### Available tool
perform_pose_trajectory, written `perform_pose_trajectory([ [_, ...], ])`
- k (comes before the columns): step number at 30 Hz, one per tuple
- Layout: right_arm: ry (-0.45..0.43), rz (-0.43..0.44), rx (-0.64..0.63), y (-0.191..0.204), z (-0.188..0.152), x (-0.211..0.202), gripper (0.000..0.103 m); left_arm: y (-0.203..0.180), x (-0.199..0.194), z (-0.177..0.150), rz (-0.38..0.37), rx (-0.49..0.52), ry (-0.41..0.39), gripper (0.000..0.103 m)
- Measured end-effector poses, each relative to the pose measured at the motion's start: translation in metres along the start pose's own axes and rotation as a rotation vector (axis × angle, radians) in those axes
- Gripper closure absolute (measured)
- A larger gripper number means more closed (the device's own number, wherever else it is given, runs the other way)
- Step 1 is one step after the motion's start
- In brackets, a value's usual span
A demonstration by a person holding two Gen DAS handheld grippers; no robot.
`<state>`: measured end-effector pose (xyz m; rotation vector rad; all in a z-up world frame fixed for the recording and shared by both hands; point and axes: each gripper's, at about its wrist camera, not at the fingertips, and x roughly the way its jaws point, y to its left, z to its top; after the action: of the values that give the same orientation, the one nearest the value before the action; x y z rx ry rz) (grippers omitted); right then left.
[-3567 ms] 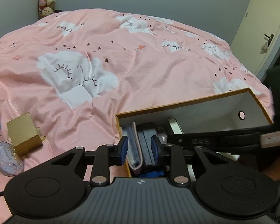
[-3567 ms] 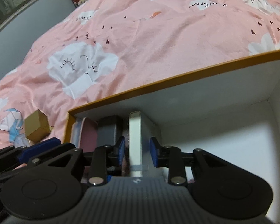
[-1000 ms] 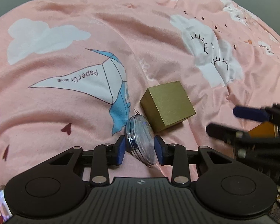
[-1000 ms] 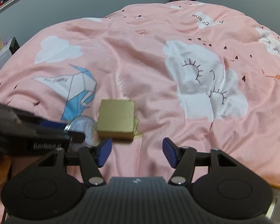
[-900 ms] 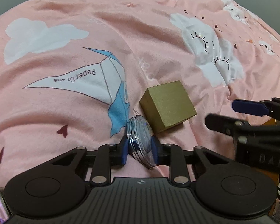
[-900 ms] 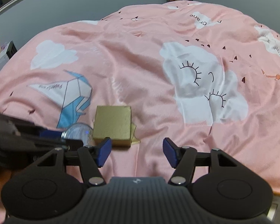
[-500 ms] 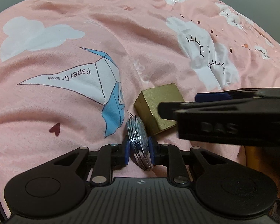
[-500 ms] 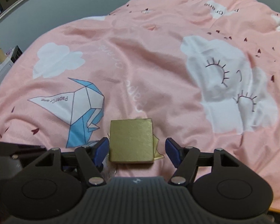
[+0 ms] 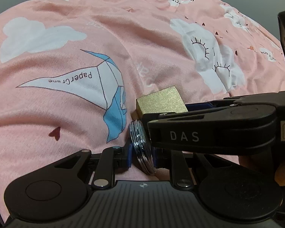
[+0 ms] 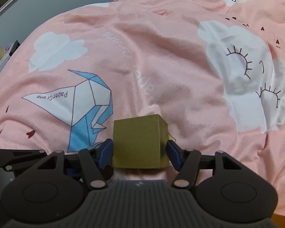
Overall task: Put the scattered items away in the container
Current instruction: 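Grasp the clear glass jar with left tool while right tool grasps the gold cube, then lift the glass jar and gold cube toward the orange box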
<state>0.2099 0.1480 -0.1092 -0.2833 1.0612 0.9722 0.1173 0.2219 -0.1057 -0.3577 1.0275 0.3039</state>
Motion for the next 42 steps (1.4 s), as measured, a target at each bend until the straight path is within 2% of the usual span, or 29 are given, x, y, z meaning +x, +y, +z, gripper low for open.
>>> perform_pose_trajectory([
  [1,0.0,0.0,0.001,-0.001,-0.001,-0.002,0.04,0.0,-0.001,0.0,0.0,0.001,-0.002,0.081],
  [2,-0.004,-0.004,0.004,-0.001,-0.002,-0.004,0.053,0.0,-0.001,-0.001,0.002,0.001,-0.004,0.081],
  [3,-0.01,-0.004,0.012,-0.003,-0.003,-0.008,0.055,0.0,-0.001,-0.001,0.004,-0.002,-0.006,0.081],
  [5,-0.017,0.003,0.037,-0.008,-0.004,-0.016,0.071,0.0,-0.003,-0.001,0.0,-0.002,-0.012,0.082],
  [8,-0.014,0.007,0.058,-0.015,-0.007,-0.025,0.085,-0.001,-0.004,-0.002,0.002,-0.001,-0.017,0.082],
  [11,-0.001,0.026,0.091,-0.02,-0.011,-0.027,0.085,0.0,-0.005,-0.002,0.008,-0.022,-0.021,0.083],
  [15,0.0,0.029,0.128,-0.026,-0.011,-0.019,0.074,0.0,-0.007,-0.002,0.016,-0.022,-0.025,0.083],
  [18,0.013,0.075,0.167,-0.034,-0.009,-0.01,0.063,0.0,-0.007,-0.002,0.014,-0.025,-0.025,0.083],
  [20,0.029,0.108,0.195,-0.039,-0.009,-0.002,0.052,0.0,-0.006,-0.002,0.015,-0.025,-0.024,0.083],
  [24,0.053,0.182,0.276,-0.052,-0.01,0.014,0.039,0.001,-0.004,-0.001,0.015,-0.026,-0.022,0.083],
  [30,0.06,0.258,0.329,-0.057,-0.011,0.03,0.034,0.001,-0.002,0.0,0.017,-0.025,-0.02,0.083],
  [34,0.049,0.255,0.313,-0.051,-0.009,0.031,0.035,0.002,-0.001,0.0,0.018,-0.03,-0.02,0.083],
  [42,-0.009,0.213,0.246,-0.046,-0.012,-0.007,0.053,0.002,-0.004,-0.003,0.011,-0.028,-0.033,0.083],
])
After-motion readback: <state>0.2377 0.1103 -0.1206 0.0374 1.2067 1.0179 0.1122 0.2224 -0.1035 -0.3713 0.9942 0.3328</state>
